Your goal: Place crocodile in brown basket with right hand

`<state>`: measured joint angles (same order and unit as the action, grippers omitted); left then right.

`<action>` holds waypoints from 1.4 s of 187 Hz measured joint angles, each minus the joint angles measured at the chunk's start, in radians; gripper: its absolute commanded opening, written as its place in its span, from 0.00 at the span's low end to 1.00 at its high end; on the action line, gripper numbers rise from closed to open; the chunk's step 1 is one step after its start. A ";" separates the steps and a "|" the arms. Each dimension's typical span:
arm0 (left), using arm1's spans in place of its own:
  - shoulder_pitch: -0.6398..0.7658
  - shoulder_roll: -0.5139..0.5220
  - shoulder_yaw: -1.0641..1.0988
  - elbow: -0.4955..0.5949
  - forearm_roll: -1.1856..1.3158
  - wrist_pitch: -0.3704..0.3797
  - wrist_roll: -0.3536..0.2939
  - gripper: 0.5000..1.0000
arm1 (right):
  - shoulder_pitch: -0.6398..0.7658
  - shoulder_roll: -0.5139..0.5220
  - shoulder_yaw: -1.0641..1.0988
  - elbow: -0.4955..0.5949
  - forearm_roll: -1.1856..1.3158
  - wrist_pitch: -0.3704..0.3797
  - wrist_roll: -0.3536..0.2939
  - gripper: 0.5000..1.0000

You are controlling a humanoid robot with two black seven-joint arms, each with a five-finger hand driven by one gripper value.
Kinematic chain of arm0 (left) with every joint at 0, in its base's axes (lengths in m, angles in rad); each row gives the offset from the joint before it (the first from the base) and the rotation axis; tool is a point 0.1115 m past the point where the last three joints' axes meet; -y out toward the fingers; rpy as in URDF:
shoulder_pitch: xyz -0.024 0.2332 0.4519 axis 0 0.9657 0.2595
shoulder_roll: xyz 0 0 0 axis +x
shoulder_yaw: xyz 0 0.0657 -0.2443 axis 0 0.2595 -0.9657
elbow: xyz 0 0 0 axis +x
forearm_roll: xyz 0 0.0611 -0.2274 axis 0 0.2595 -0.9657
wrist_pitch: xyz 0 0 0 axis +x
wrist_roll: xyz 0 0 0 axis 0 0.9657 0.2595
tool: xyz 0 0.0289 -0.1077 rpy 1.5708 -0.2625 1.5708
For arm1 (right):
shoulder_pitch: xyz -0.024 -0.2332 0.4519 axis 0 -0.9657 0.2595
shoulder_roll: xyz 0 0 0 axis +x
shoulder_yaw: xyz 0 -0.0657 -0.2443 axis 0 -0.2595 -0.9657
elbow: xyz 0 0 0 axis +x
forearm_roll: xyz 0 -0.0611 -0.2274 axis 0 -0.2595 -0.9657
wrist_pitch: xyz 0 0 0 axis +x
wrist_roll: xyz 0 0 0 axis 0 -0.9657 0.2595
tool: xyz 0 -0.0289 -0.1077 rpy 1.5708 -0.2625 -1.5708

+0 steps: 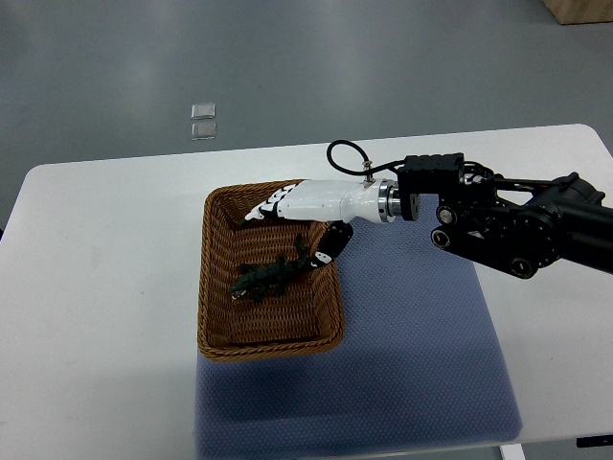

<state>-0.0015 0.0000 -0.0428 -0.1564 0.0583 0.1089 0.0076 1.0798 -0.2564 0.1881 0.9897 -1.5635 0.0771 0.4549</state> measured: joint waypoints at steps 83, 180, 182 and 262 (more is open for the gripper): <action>-0.002 0.000 -0.001 0.000 0.000 0.000 0.000 1.00 | -0.155 -0.102 0.301 -0.129 0.572 0.025 -0.158 0.85; -0.001 0.000 -0.003 -0.002 0.000 0.000 0.000 1.00 | -0.290 -0.127 0.363 -0.323 1.358 0.018 -0.187 0.85; -0.001 0.000 -0.003 -0.001 0.000 0.000 0.000 1.00 | -0.290 -0.128 0.363 -0.323 1.367 0.018 -0.187 0.85; -0.003 0.000 -0.003 0.000 0.000 0.000 0.000 1.00 | -0.301 -0.145 0.363 -0.330 1.476 0.000 -0.176 0.85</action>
<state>-0.0046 0.0000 -0.0460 -0.1564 0.0582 0.1089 0.0076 0.7784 -0.4017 0.5508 0.6597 -0.0876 0.0767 0.2786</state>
